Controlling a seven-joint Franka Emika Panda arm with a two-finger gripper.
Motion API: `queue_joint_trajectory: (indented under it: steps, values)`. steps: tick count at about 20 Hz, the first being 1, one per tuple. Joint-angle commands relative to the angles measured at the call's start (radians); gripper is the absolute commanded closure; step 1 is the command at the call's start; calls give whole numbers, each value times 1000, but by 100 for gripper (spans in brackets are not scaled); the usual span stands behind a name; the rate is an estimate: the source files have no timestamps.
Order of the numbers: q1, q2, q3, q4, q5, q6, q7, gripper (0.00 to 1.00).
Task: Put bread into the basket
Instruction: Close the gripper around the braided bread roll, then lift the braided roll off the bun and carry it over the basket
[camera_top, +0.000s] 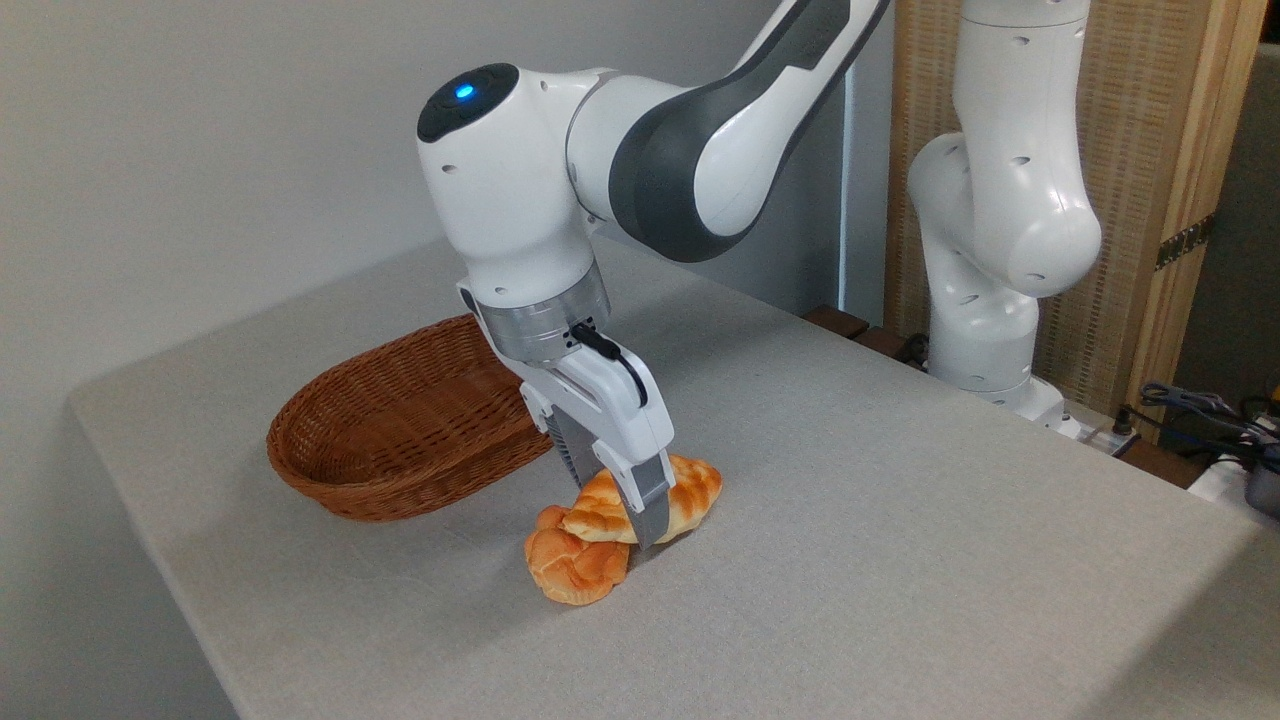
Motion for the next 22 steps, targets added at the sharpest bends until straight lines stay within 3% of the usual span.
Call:
queue_joint_trajectory:
  steps: [1, 11, 16, 19, 22]
  values:
    - [-4, -7, 5, 3, -10, 6, 22, 63]
    - [-4, -8, 2, 9, -10, 1, 22, 62]
    - [-5, -23, -3, 82, -16, -101, 18, 62]
    - [-9, -25, -26, 133, -82, -134, 5, 62]
    - [-9, -25, -56, 170, -113, -139, -42, 62]
